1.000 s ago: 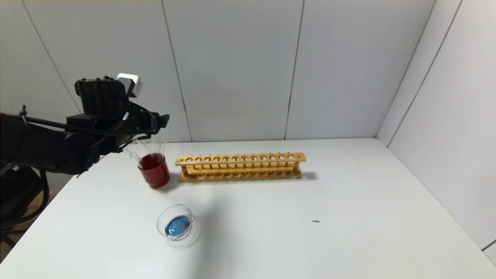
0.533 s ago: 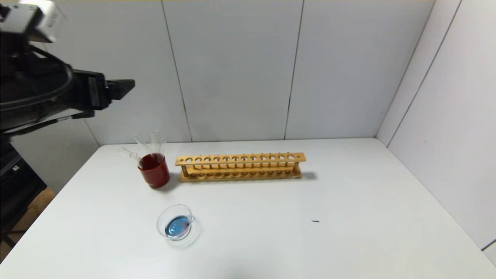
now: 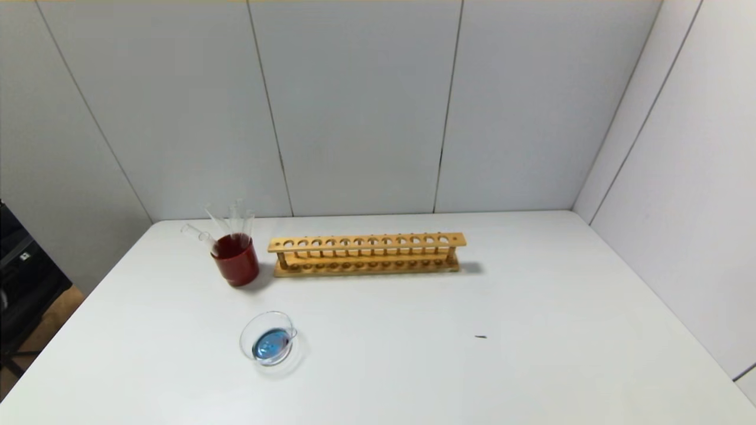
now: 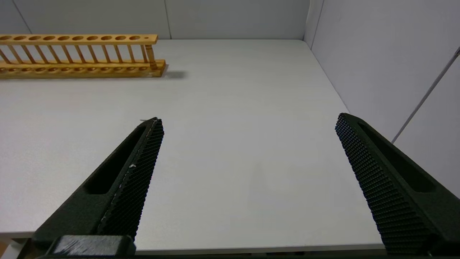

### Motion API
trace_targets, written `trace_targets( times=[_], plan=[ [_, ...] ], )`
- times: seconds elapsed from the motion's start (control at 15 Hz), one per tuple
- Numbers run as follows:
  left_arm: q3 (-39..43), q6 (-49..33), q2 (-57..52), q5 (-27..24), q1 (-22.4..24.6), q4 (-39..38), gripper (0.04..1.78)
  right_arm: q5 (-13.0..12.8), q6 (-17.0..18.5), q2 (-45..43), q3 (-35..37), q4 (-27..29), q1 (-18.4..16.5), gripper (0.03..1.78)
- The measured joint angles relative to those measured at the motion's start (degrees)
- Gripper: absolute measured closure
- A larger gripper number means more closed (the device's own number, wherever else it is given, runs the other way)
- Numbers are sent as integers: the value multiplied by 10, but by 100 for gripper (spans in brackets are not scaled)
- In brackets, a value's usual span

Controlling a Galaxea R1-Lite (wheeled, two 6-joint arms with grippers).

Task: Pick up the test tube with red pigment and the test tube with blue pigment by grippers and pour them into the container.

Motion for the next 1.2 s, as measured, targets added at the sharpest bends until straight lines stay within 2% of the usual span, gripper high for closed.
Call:
trace_targets(
  times=[0.27, 0.53, 0.67, 0.87, 1.2],
  plan=[
    [87, -8, -145, -28, 60, 18, 7, 0, 0, 0, 0, 0, 0, 6],
    [156, -107, -275, -133, 88, -30, 7, 0, 0, 0, 0, 0, 0, 6],
    [216, -138, -304, -135, 92, -44, 7, 0, 0, 0, 0, 0, 0, 6],
    [310, -69, -321, -128, 94, -64, 7, 0, 0, 0, 0, 0, 0, 6],
    [333, -47, -325, -131, 94, -20, 7, 0, 0, 0, 0, 0, 0, 6]
  ],
)
